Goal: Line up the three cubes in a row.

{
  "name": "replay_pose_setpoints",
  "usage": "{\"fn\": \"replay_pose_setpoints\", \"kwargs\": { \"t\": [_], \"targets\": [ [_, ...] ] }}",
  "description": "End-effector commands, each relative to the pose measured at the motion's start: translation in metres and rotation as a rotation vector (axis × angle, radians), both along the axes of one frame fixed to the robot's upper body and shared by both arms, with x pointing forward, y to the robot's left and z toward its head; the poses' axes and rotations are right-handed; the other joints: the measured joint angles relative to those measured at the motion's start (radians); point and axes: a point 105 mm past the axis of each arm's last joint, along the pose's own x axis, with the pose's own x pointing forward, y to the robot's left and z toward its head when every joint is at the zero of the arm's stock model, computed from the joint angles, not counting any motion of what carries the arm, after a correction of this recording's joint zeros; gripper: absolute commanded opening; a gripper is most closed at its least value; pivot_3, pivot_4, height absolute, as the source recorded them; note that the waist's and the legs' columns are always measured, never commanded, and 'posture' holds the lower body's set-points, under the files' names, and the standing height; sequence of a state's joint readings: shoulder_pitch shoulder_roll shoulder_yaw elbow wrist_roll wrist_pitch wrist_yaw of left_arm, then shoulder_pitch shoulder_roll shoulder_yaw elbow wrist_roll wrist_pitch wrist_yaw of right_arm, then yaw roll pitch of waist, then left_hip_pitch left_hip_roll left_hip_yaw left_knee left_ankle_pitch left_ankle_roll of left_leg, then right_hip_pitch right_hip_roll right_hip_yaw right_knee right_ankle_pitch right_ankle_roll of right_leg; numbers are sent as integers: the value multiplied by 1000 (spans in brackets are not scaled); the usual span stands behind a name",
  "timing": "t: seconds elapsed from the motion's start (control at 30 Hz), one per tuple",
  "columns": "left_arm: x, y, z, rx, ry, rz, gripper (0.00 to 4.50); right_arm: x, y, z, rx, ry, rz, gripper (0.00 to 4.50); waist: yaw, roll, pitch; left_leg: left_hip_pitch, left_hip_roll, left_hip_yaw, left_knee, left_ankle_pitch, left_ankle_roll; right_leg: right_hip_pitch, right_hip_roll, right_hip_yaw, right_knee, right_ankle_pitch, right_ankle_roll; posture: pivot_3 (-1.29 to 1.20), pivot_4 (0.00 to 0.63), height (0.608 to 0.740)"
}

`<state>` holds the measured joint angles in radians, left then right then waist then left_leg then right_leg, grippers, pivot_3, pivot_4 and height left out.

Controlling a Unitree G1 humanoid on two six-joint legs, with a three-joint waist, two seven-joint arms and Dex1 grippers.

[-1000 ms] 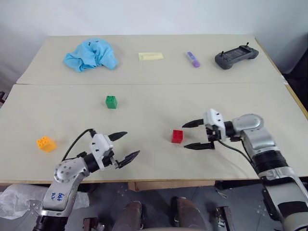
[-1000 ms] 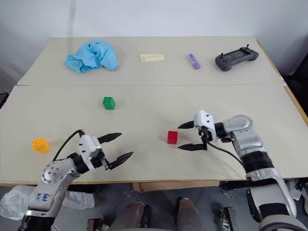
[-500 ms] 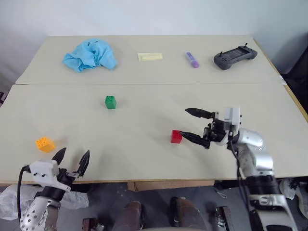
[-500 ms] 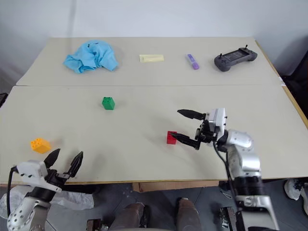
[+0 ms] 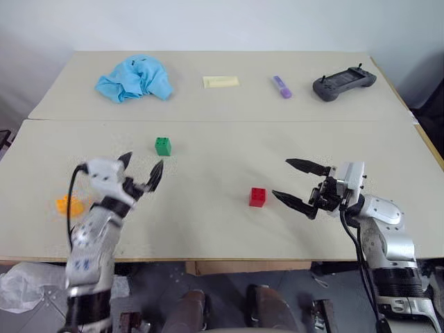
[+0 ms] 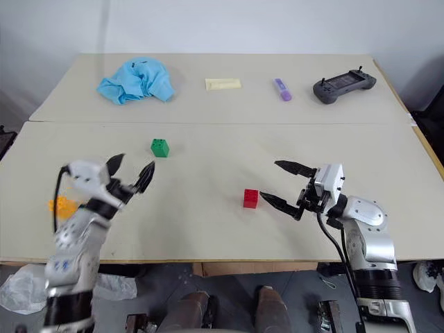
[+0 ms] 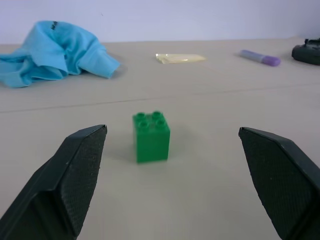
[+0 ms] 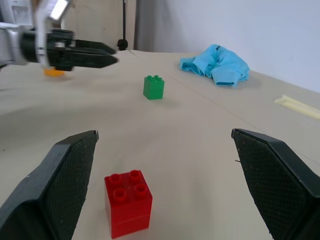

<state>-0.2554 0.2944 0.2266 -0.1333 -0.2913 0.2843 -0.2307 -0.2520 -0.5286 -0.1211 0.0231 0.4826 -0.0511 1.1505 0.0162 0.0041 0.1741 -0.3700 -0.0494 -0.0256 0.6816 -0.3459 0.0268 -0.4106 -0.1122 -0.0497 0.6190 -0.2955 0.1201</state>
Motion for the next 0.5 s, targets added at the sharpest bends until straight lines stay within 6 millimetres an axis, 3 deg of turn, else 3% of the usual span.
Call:
{"fn": "replay_pose_setpoints", "kwargs": {
  "t": [0.03,0.13,0.27,0.4,0.5],
  "targets": [
    [26,1,4,10,60,89,4500,-9,2,13,-28,-32,11,4483,3,-1,0,0,0,0,0,0,0,0,0,0,0,0,0,0,150,740],
    [50,-3,1,5,107,183,4500,-12,2,20,-4,-59,-21,4483,11,-2,1,0,0,0,2,0,0,0,0,-1,0,0,1,0,150,740],
    [64,-29,4,19,119,116,4500,-15,1,20,-2,-59,-47,4483,11,-2,1,0,-1,0,1,1,0,0,0,-1,1,1,1,0,150,740],
    [75,-30,-6,20,175,126,4500,-16,2,21,2,-62,-52,4483,11,-3,2,0,-2,0,2,1,0,0,0,-2,1,1,1,0,150,740],
    [77,-34,-8,17,210,129,3881,-18,0,23,7,-56,-53,4500,10,-3,2,0,-2,0,2,1,0,0,0,-2,1,1,1,0,150,740]
  ]
}}
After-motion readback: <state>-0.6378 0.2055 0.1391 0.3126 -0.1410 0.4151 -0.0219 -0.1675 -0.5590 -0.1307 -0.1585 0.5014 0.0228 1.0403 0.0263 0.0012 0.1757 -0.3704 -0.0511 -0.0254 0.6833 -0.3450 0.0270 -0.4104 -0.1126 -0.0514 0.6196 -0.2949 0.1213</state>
